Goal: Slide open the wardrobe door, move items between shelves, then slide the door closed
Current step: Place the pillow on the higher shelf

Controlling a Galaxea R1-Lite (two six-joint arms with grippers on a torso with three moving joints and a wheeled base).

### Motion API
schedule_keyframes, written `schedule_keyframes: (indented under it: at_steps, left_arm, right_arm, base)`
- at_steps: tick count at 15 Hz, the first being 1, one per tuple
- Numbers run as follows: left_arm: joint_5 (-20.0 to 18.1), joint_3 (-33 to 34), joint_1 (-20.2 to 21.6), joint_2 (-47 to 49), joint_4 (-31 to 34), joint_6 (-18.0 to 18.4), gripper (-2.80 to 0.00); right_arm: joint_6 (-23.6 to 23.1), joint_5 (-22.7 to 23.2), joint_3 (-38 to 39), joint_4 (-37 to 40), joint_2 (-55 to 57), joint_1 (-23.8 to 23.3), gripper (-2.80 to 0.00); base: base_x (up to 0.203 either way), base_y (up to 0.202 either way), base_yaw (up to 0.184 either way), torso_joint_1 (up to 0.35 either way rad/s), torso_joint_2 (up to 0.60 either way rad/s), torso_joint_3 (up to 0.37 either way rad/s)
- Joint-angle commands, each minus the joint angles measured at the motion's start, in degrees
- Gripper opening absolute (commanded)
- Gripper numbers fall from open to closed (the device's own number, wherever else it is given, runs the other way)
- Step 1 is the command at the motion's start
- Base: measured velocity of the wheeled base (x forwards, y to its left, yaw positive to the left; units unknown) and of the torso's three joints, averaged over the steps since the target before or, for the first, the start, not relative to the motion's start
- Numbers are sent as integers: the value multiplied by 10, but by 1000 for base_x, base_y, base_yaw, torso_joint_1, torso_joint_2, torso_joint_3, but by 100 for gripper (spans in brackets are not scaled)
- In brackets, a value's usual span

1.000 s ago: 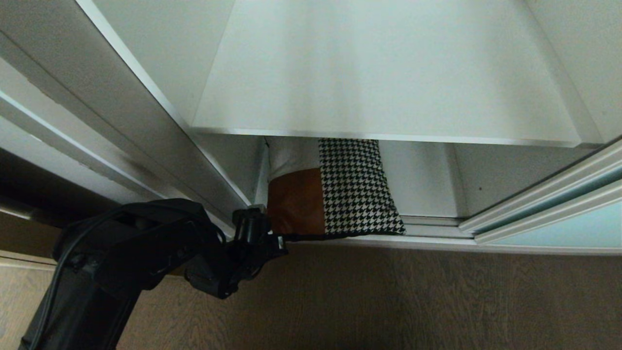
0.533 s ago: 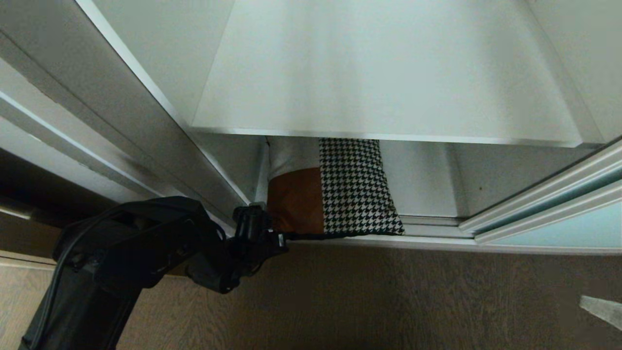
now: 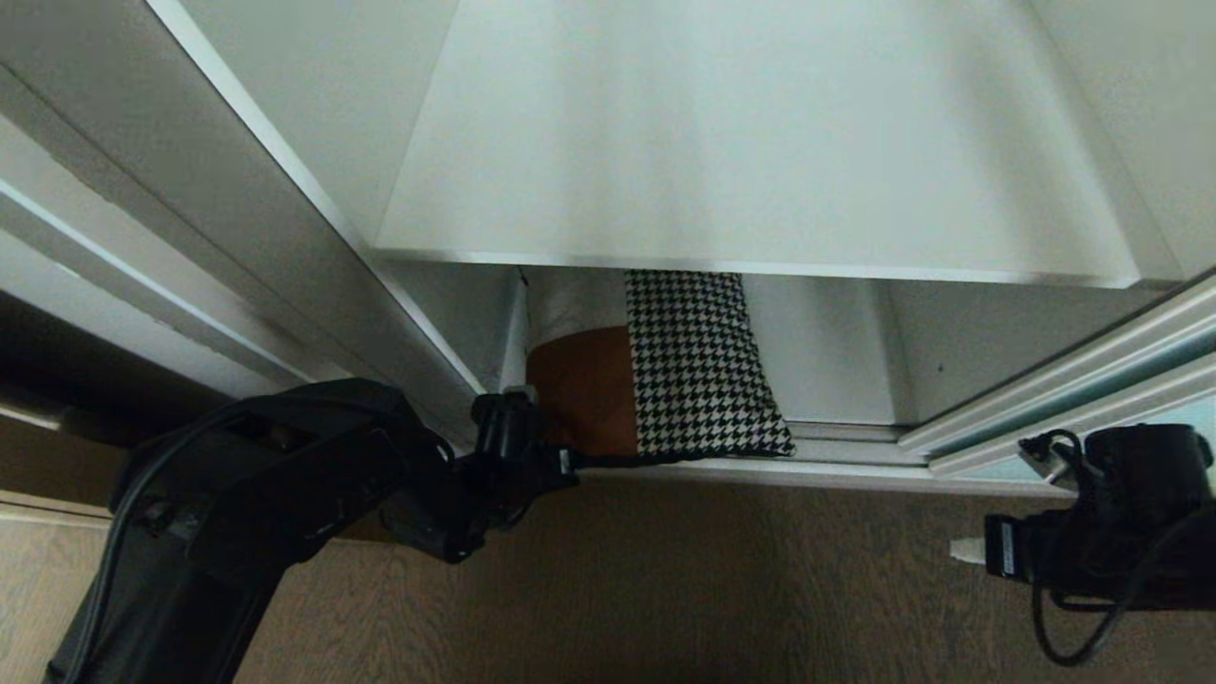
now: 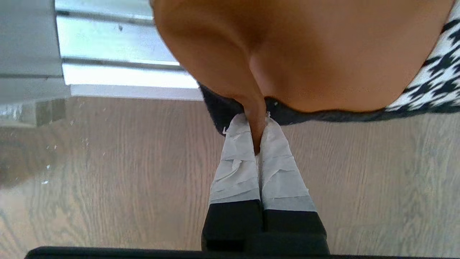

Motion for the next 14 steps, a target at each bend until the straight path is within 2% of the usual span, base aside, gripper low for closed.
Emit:
schedule_keyframes:
  at_steps: [1,4,7,14]
  left_arm:
    - [1,-16,-1,0,7,-1,-280]
    - [0,-19,-2,-7,22,-5,-280]
    - [0,-21,-14,-4,31,-13,-280]
    - [7,-9,-31,-2,38,-5,-280]
  right_arm:
    - [-9,22,-14,-111,154,-13,-280]
    - [-19,34,-71,-134,222,-14,-280]
    - [-15,30,-126,-131,268,21,-280]
    - [-13,-15,-205,-128,315,68,-280]
  base:
    - [0,0,0,0,0,0]
    - [0,0,0,0,0,0]
    - [0,0,0,0,0,0]
    - [0,0,0,0,0,0]
